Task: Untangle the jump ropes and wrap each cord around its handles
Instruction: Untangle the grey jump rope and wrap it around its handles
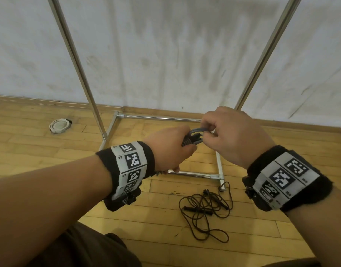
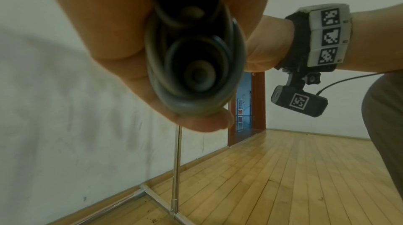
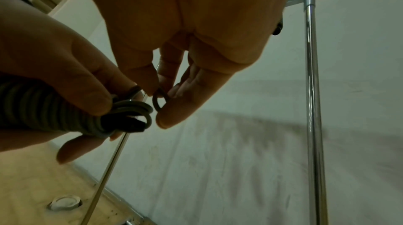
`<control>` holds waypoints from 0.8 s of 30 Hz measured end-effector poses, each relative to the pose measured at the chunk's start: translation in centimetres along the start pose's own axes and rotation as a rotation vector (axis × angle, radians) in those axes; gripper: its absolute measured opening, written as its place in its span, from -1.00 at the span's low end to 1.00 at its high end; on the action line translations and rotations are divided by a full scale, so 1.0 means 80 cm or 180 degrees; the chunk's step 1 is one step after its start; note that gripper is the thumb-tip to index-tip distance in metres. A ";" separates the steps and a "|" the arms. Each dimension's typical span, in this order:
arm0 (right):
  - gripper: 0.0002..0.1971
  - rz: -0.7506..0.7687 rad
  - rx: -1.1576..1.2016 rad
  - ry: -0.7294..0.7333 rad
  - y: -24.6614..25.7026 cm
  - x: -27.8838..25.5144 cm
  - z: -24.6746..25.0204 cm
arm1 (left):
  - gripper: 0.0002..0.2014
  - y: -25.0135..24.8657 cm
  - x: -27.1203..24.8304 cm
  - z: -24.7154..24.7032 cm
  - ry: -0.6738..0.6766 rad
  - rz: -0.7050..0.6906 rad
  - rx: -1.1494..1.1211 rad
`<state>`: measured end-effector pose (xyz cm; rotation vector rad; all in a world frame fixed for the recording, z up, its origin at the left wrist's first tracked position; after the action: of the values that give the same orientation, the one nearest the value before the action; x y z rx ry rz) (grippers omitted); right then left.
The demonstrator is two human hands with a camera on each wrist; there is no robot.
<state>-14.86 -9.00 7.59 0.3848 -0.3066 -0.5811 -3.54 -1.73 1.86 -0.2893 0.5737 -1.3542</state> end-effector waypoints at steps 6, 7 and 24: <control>-0.93 -0.0184 0.0668 -0.0064 -0.005 -0.004 -0.002 | -0.84 -0.007 0.001 -0.002 -0.0097 -0.0063 0.0814; -0.92 -0.0282 0.0886 -0.0059 -0.008 -0.004 -0.004 | -0.84 -0.008 0.002 -0.001 -0.0150 -0.0080 0.0914; -0.92 -0.0902 0.2150 -0.0207 -0.025 -0.008 -0.021 | -0.83 -0.007 0.005 0.000 -0.0183 0.0017 0.0912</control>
<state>-15.65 -9.73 5.16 1.0743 -0.5155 -0.7613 -3.99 -2.22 2.08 -0.0929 0.3266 -1.3983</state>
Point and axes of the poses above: each hand's wrist, its own x-axis towards the middle knuckle, its own z-axis out of the back of the hand, y = z × x, the point moved 7 cm from there along x, towards the middle knuckle, and after that the axes turned 12 degrees about x, right-handed, at the moved point
